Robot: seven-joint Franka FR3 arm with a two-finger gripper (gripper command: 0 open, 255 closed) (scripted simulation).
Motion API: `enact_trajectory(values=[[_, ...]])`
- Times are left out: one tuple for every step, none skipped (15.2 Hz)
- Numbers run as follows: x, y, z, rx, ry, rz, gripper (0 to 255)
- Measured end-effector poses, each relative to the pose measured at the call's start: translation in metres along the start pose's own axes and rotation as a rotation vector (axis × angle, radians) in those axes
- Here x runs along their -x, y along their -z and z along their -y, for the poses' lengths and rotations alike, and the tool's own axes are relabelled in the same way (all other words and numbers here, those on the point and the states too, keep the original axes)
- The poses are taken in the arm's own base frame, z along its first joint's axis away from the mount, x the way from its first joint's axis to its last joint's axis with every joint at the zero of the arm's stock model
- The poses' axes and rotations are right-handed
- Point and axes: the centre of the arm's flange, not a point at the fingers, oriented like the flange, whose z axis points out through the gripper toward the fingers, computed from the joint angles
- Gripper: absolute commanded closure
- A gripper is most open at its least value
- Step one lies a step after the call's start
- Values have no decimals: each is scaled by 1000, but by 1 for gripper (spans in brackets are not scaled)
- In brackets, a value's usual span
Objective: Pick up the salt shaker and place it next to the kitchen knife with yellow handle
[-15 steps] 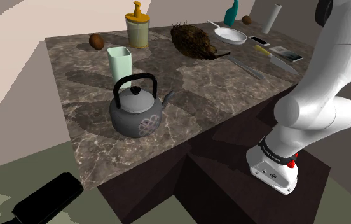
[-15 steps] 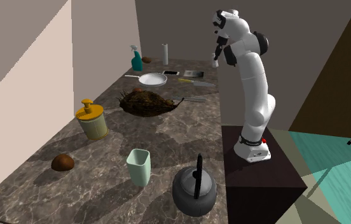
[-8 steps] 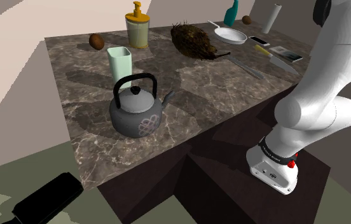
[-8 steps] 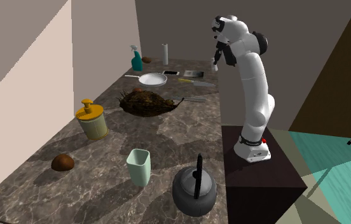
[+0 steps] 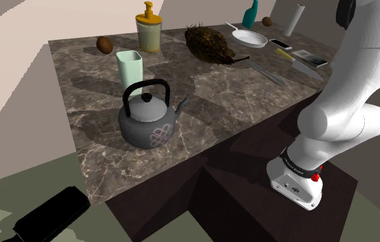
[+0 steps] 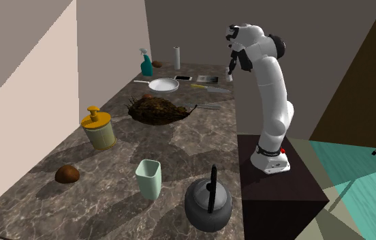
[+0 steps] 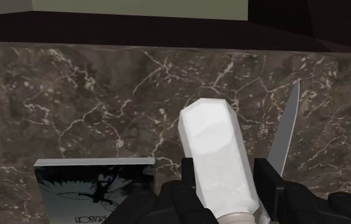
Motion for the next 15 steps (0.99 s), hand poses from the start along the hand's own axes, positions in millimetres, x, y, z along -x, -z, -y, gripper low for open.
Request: enact_trajectory(values=[[1,-4,0,0,0,0,255],[1,-10,-1,0,0,0,255],[2,-15,-1,0,0,0,255],[3,-21,-2,0,0,0,255],[6,-25,-2,0,0,0,255],[6,-31,-3,0,0,0,255],[7,-36,-4,0,0,0,255],[8,-41,-5,0,0,0,255],[9,-44,-5,0,0,0,255],[10,-46,-5,0,0,0,255],[10,-47,-6,0,0,0,255],[11,-47,-6,0,0,0,255],[11,-47,-6,0,0,0,255],[11,-48,-6,0,0,0,255],[11,-48,-6,0,0,0,255]])
